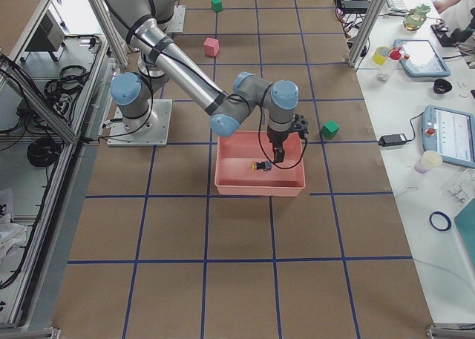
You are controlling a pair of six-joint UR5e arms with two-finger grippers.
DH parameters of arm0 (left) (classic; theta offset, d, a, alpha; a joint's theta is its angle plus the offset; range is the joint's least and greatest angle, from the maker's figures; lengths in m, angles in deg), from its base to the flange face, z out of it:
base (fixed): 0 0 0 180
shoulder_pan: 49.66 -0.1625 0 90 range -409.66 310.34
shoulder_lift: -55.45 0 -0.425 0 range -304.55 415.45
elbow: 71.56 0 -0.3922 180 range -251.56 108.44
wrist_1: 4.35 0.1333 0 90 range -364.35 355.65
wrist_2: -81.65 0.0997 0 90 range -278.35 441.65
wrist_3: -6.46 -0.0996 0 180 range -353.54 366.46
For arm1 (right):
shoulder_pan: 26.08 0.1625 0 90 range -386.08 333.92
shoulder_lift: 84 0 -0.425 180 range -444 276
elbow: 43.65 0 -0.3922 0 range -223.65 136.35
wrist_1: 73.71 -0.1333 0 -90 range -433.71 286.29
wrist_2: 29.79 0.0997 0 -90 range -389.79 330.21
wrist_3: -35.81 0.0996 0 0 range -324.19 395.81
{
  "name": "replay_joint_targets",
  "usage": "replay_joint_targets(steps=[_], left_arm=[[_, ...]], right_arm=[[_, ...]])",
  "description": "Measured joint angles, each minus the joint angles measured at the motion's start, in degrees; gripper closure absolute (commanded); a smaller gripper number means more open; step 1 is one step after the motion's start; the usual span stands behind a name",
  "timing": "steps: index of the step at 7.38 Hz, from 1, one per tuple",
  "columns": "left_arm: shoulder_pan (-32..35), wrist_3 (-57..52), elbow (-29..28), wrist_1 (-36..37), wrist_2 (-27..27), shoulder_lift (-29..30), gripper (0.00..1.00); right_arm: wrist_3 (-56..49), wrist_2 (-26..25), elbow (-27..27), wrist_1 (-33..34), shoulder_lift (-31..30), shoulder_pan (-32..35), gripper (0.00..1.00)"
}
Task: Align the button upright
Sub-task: 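Lower the right gripper into the bin and grasp the button switch body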
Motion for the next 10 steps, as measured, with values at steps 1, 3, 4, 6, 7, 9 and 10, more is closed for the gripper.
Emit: replay_joint_targets(steps=[1,3,4,6,7,9,10], left_arm=[[0.0,0.0,0.0,0.0,0.0,0.0,0.00],[0.0,0.0,0.1,0.0,-0.1,0.1,0.00],[0.0,0.0,0.1,0.0,-0.1,0.0,0.00],[0.0,0.0,0.1,0.0,0.0,0.0,0.00],[0.0,0.0,0.1,0.0,0.0,0.0,0.00],[0.0,-0.2,0.1,0.0,0.1,0.1,0.00],[0.0,-0.2,0.1,0.0,0.1,0.1,0.00]], right_arm=[[0.2,-0.2,-0.1,0.1,0.1,0.0,0.00],[0.3,-0.4,-0.4,0.1,0.3,0.0,0.00],[0.3,-0.6,-0.9,0.0,0.3,0.0,0.00],[1.2,-0.4,-1.8,0.2,0.4,0.0,0.00],[1.6,-0.5,-1.8,0.7,0.8,0.0,0.00],[1.9,-0.8,-1.6,1.8,1.7,0.0,0.00],[1.9,-0.9,-1.6,2.6,2.4,0.0,0.00]])
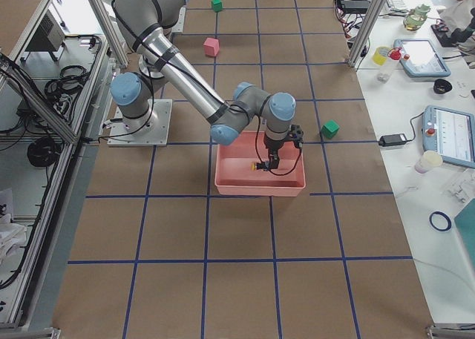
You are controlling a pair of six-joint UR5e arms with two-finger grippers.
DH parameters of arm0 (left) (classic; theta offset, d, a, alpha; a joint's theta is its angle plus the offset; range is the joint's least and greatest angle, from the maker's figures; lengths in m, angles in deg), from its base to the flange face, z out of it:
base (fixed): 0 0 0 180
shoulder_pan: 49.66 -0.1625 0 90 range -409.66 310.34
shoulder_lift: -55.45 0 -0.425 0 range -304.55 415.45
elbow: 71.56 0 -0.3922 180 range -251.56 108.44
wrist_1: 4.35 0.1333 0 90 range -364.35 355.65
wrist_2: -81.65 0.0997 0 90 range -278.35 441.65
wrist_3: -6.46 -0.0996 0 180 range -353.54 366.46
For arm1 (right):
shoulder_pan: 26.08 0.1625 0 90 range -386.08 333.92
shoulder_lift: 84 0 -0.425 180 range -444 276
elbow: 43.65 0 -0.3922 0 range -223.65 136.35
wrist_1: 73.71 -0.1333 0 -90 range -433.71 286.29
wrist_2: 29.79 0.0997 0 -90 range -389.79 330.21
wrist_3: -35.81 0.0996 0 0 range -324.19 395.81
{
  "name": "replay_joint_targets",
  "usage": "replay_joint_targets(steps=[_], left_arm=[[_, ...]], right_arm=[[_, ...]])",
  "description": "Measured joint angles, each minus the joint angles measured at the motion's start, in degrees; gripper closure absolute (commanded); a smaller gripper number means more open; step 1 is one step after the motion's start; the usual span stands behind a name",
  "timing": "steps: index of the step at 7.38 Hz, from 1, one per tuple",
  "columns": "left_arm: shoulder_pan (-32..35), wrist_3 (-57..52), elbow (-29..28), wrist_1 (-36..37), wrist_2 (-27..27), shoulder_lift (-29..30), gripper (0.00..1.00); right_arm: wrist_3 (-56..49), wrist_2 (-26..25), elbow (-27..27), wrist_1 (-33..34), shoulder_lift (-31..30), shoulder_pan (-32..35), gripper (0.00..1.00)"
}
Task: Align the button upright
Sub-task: 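Lower the right gripper into the bin and grasp the button switch body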
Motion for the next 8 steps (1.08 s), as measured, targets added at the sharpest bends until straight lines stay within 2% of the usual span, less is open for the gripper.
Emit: replay_joint_targets(steps=[2,8], left_arm=[[0.0,0.0,0.0,-0.1,0.1,-0.1,0.00],[0.0,0.0,0.0,-0.1,-0.1,-0.1,0.00]], right_arm=[[0.0,-0.1,-0.1,2.3,1.3,0.0,0.00],[-0.4,-0.3,-0.6,2.8,1.6,0.0,0.00]])
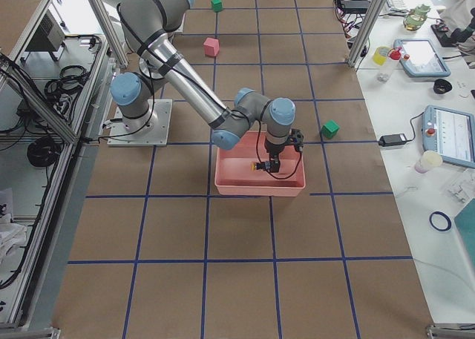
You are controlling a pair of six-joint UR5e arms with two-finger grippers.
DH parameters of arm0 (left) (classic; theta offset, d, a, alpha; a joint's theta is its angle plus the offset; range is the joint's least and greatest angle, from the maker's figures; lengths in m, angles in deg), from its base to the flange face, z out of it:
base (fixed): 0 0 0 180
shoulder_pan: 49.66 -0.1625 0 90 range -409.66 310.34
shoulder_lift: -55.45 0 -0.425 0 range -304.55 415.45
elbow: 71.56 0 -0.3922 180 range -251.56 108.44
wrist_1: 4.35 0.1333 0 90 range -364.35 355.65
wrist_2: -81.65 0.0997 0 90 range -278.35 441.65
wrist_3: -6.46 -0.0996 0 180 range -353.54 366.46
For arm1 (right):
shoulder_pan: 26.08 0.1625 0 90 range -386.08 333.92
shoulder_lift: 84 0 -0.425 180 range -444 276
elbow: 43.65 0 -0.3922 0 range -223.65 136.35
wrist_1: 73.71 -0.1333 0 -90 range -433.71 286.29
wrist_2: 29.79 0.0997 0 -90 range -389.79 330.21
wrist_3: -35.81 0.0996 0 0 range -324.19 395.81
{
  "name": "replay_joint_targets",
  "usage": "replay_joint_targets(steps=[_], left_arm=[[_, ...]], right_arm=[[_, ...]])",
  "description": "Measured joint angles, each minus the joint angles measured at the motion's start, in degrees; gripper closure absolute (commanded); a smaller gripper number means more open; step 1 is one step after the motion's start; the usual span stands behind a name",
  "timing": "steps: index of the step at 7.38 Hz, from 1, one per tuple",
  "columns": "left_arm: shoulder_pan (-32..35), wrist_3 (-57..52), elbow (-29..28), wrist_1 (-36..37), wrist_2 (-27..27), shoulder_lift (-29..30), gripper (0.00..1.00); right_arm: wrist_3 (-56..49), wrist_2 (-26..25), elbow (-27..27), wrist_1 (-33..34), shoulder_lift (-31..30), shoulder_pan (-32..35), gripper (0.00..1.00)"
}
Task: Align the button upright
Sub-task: 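Lower the right gripper into the bin and grasp the button switch body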
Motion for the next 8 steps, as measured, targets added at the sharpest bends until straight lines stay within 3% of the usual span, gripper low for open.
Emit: replay_joint_targets(steps=[6,7,8], left_arm=[[0.0,0.1,0.1,0.1,-0.1,0.2,0.00],[0.0,0.1,0.1,0.2,-0.1,0.2,0.00],[-0.1,0.1,0.1,0.2,-0.1,0.2,0.00]], right_arm=[[-0.3,-1.7,-1.4,-0.3,-0.1,0.0,0.02],[-0.3,-1.7,-1.6,-0.6,-0.1,0.0,0.07],[-0.3,-1.7,-1.8,-0.8,-0.1,0.0,0.25]])
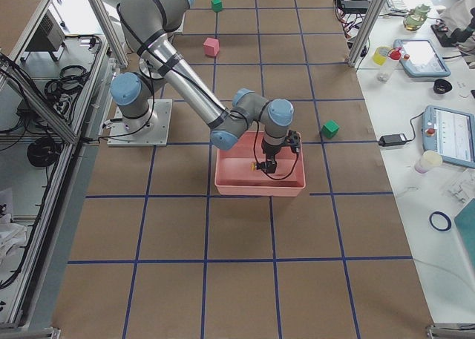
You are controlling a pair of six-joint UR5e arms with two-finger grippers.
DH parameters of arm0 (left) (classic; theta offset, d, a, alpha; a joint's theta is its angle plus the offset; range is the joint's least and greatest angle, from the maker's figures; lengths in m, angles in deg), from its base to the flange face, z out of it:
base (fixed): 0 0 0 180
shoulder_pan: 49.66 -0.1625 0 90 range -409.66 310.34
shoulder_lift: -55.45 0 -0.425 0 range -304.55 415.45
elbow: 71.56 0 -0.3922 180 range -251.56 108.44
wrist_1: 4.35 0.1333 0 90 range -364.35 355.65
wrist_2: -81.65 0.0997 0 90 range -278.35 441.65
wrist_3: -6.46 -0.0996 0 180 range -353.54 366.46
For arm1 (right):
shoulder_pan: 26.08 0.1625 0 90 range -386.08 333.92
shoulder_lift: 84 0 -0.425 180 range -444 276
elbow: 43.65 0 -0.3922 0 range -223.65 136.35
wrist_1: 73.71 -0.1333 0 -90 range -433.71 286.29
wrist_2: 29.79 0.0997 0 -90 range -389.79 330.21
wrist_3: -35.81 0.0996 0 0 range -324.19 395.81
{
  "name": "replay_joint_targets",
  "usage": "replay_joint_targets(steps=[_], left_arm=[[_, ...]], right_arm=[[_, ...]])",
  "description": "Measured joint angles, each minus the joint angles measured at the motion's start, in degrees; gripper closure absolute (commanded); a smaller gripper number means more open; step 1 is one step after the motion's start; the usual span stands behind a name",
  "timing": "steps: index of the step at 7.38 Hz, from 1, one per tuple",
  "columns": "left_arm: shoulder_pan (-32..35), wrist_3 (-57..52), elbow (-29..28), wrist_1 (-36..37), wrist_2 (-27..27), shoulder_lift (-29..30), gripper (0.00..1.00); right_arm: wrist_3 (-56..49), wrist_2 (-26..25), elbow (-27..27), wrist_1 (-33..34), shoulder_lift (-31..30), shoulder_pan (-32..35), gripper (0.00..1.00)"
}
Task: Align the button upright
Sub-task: 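Lower the right gripper into the bin and grasp the button switch body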
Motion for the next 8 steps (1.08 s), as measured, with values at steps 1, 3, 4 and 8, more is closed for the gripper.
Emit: replay_joint_targets(steps=[1,3,4,8], left_arm=[[-0.1,0.0,-0.1,0.0,0.0,0.0,0.00],[-0.2,-0.1,-0.1,0.0,-0.1,-0.1,0.00],[-0.2,-0.1,-0.1,0.0,0.0,-0.1,0.00],[-0.3,0.0,0.0,0.0,-0.2,-0.1,0.00]], right_arm=[[0.0,0.0,-0.1,-0.1,0.0,0.0,0.49],[0.0,0.1,-0.2,-0.1,-0.1,0.0,0.79],[-0.1,0.0,-0.1,0.0,-0.2,0.0,0.93],[-0.5,0.1,0.5,-0.1,-0.4,0.0,1.00]])
